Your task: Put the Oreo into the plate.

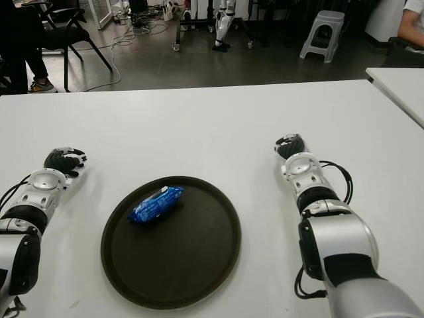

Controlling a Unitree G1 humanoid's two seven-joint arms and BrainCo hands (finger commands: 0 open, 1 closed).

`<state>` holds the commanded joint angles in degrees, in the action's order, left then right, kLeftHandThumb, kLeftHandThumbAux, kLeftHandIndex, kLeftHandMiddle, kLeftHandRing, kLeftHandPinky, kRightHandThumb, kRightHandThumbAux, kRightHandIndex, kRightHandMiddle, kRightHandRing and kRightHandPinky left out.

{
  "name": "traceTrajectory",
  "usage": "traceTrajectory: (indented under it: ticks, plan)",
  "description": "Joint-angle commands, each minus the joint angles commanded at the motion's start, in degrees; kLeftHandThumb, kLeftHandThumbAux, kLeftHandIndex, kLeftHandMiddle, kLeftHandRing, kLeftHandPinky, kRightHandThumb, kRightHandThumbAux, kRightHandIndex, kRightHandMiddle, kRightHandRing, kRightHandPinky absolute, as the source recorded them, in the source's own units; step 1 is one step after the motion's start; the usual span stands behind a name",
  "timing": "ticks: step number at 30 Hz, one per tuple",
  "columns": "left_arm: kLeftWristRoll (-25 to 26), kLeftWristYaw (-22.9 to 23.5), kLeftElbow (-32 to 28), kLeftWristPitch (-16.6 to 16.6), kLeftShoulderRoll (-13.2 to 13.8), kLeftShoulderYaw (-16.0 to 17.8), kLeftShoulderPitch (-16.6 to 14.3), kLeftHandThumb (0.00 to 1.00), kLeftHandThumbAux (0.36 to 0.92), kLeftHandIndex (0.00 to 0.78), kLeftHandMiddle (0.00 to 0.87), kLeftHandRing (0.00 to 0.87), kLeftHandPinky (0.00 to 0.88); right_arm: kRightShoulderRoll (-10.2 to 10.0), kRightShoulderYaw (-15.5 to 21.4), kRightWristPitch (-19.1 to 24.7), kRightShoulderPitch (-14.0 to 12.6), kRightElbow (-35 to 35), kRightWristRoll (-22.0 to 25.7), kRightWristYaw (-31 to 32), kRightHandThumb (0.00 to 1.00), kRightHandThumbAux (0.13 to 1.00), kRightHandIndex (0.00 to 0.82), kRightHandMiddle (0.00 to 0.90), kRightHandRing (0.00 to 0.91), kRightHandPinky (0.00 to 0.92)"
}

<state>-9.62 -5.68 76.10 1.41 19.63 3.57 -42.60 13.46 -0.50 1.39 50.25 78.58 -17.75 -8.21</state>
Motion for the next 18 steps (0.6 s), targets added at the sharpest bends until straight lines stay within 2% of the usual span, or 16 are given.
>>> traceTrajectory:
  ticks: [5, 18]
  plan:
    - [-0.59, -0.35, 0.04, -0.63, 0.06, -0.60, -0.16, 0.669, 0.728, 0.397, 0.118, 0.134, 0.147, 0.00, -0.10, 0.14, 0.05, 0.01, -0.07, 0.11, 0.679, 0.734, 0.397, 0.193, 0.241, 0.297]
    - [-0.80, -0.55, -0.10, 0.15, 0.05, -0.93, 0.13, 0.668, 0.729, 0.397, 0.128, 0.137, 0.141, 0.08, 0.03, -0.29, -0.16, -0.02, 0.14, 0.24, 0.680, 0.734, 0.397, 0.207, 0.253, 0.297]
